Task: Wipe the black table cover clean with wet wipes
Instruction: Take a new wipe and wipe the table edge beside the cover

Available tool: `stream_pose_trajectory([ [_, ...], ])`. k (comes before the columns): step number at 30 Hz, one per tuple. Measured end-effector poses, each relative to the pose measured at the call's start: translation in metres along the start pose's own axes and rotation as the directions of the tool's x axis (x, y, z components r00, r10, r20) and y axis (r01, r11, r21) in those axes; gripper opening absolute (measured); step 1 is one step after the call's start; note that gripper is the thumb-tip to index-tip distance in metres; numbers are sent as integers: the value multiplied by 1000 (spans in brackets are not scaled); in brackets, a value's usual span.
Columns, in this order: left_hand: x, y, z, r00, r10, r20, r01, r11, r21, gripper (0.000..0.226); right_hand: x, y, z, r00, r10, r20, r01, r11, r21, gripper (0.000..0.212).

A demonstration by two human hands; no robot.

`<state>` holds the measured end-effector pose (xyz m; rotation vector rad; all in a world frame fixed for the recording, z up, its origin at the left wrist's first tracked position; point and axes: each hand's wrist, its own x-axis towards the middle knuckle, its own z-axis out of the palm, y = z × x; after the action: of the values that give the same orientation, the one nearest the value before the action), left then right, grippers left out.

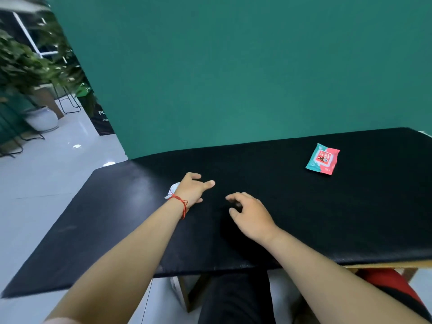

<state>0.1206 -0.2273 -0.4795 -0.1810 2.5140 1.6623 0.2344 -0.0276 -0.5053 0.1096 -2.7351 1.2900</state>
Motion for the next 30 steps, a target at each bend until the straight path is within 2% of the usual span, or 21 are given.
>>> stream_pose_trajectory([
  [3, -30, -24, -21, 1000, 12, 4, -12, 1000, -11, 67, -13, -11, -6, 999, -34, 30, 36, 997, -67, 38],
  [6, -67, -43, -35, 998, 21, 54, -20, 1000, -13, 56, -38, -17, -2, 977, -81, 199, 130, 960, -247, 55],
  [8, -84, -60, -45, 997, 41, 59, -44, 998, 48, 56, -59, -16, 6, 932, -91, 351, 236, 887, -398, 75],
  [11, -103, -88, -58, 994, 68, 90, -82, 983, 163, 62, -81, -9, 23, 886, -97, 453, 363, 754, -547, 93],
  [16, -135, -101, -78, 978, 53, 200, -97, 972, 216, 69, -89, -7, 37, 878, -163, 450, 458, 560, -690, 82],
  [19, -151, -104, -83, 959, 71, 275, -165, 926, 339, 76, -91, -11, 35, 874, -161, 459, 476, 476, -740, 74],
  [22, -160, -112, -91, 942, 133, 309, -285, 803, 523, 86, -94, -20, 36, 856, -195, 480, 516, 402, -756, 68],
  [24, -160, -122, -101, 921, 238, 307, -387, 621, 682, 89, -97, -22, 39, 834, -249, 493, 551, 330, -766, 77],
  [26, -158, -136, -111, 890, 327, 317, -435, 405, 804, 89, -102, -26, 42, 835, -265, 483, 548, 309, -777, 97],
  [28, -158, -146, -121, 905, 348, 245, -358, 308, 882, 89, -103, -33, 41, 865, -238, 443, 500, 327, -802, 113],
  [30, -158, -152, -131, 938, 328, 112, -219, 309, 926, 88, -103, -43, 36, 901, -197, 385, 431, 329, -840, 118],
])
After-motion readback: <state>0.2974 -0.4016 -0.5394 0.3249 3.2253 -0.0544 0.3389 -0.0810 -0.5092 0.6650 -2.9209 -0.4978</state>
